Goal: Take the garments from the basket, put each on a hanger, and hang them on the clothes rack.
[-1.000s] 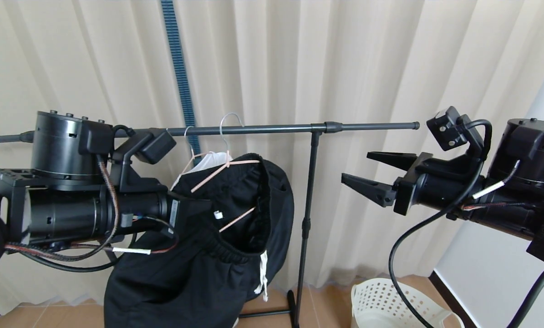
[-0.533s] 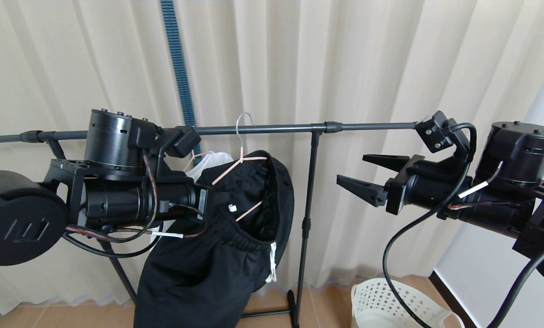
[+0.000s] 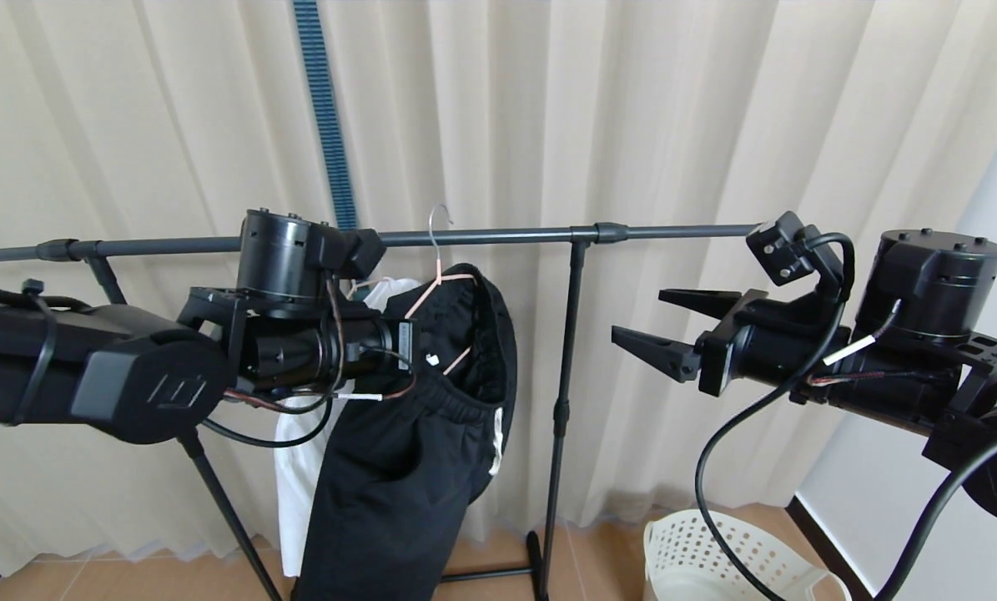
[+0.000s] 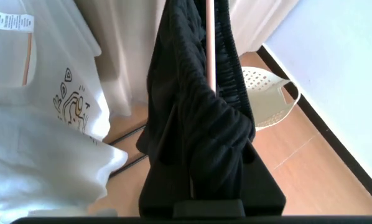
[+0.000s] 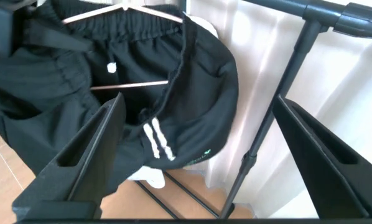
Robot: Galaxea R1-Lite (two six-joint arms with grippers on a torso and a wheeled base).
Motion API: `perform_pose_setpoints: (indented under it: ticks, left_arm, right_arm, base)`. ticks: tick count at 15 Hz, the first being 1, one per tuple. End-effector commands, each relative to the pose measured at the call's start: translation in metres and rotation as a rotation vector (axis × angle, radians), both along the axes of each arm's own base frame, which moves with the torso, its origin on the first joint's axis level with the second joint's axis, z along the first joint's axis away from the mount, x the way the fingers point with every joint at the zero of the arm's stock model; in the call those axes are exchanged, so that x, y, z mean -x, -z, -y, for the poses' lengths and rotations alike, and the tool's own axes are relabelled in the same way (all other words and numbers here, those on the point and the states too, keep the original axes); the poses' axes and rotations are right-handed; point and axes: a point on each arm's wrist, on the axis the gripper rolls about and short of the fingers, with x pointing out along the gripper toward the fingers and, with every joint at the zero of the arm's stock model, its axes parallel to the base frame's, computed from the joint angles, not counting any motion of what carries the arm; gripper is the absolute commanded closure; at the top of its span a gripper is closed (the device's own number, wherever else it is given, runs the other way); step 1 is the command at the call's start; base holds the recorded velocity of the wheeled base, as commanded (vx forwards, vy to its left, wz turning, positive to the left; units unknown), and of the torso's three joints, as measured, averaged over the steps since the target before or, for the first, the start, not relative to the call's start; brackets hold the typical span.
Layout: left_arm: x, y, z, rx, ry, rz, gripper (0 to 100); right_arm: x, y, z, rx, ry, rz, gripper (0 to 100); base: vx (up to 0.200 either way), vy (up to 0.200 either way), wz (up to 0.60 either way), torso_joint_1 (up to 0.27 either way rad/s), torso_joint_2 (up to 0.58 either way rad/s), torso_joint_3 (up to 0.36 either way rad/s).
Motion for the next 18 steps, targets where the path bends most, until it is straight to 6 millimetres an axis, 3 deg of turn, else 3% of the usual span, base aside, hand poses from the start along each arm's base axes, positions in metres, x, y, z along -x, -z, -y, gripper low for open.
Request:
perform_pose_setpoints:
  ticks: [1,11,16,18]
  left_arm:
    - [-0.023,0.014,0.012,0.003,-0.038,-0.026,100]
    - [-0.063,0.023,0.027,0.001,-0.094,0.01,100]
    - [-0.088,0.04,0.032,0.007,-0.12,-0.002,100]
    - [-0.089,0.044,0.032,0.004,-0.122,-0.008,100]
  right_arm:
    - [0.001,0.0,0.0,0.001,0.0,0.0,0]
    - [0.005,-0.003,0.002,0.0,-0.001,0.011,0]
    - [0.005,-0.003,0.002,0.0,-0.001,0.011,0]
    - [0.005,-0.003,0.001,-0.001,-0.002,0.012,0]
  base:
    - [0.0,0.0,0.0,0.0,0.0,0.0]
    - [0.0,0.0,0.0,0.0,0.0,0.0]
    - [0.0,0.0,0.0,0.0,0.0,0.0]
    - [0.0,0.0,0.0,0.0,0.0,0.0]
